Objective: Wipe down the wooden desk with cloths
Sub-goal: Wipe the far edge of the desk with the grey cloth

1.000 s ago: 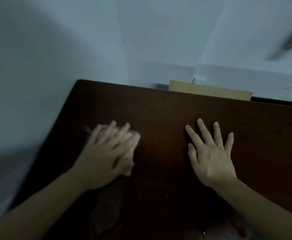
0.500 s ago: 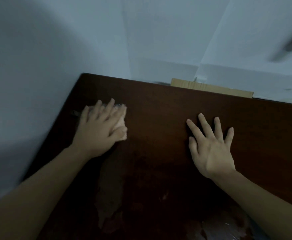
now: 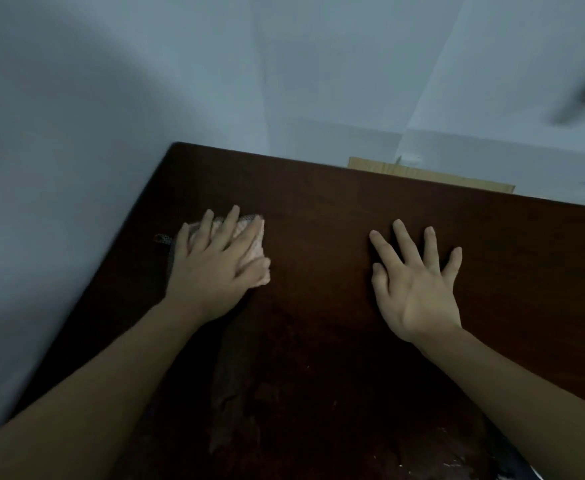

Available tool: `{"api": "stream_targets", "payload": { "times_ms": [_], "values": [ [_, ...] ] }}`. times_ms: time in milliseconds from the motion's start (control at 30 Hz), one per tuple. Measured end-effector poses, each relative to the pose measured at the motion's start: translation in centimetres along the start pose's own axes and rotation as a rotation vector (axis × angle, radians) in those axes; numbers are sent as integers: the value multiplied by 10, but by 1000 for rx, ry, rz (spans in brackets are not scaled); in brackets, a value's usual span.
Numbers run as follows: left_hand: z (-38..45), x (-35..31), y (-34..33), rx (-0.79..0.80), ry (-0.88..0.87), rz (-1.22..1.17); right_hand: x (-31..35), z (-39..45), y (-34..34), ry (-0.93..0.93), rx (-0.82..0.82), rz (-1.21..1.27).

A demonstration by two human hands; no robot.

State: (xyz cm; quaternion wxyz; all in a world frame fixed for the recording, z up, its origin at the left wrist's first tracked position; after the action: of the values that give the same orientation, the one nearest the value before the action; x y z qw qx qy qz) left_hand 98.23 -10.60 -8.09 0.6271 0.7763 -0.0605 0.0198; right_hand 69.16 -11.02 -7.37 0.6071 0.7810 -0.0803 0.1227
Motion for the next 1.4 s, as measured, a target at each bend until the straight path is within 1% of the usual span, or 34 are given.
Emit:
{"api": "stream_targets", "payload": {
  "times_ms": [67,100,267,367,400,433,533,567,633,733,900,1000,1100,1167,1267,1333,1400],
  "values": [
    [2,-20,6,11,43,-31,0,0,0,5,4,-6],
    [-2,-32,8,16,34,-31,0,0,-1,8,5,-4],
    [-61,-92,8,10,-181,-29,2,0,2,9,11,-17],
    [-76,-83,-2,-12,-276,-13,2,-1,2,18,8,-21],
    [-70,-71,-4,-18,-265,-1,1,-1,2,21,10,-19],
    [-62,-56,-5,-24,-218,21,1,-1,1,23,16,-20],
    [-32,-13,-4,-3,53,32,1,0,1,30,19,-30],
    [-26,-5,-4,10,119,16,1,0,0,35,13,-29],
    [-22,-6,-4,28,188,-12,1,0,0,42,11,-21],
    [-29,-34,1,33,205,-43,1,0,0,49,12,-18],
    [-67,-117,6,23,40,-77,1,1,0,61,6,-14],
    [-86,-141,0,-18,8,-70,1,0,0,66,-5,-17],
    [-83,-125,-4,-9,25,-30,1,-1,0,76,-3,-14],
    [-76,-93,-4,-22,118,-23,0,0,0,77,-1,-12],
    [-68,-34,-11,2,318,-52,0,-1,1,81,-7,-18],
    [-67,-11,-14,37,381,-73,0,-1,0,82,-2,-17],
    [-66,-11,-13,34,392,-74,2,0,0,75,0,-15]
  ]
}}
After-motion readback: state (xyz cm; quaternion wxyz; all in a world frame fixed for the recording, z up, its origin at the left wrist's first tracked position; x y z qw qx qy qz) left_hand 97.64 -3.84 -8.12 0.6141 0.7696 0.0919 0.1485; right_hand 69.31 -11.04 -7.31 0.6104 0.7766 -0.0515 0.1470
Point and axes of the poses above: each hand's wrist, its own z-axis towards the middle knuckle, its own y-axis out of the back of the hand, x = y × z, the point moved 3 cm from there along z, towards the middle knuckle, and after that the axes turned 11 degrees about z, right-handed, at the moved point
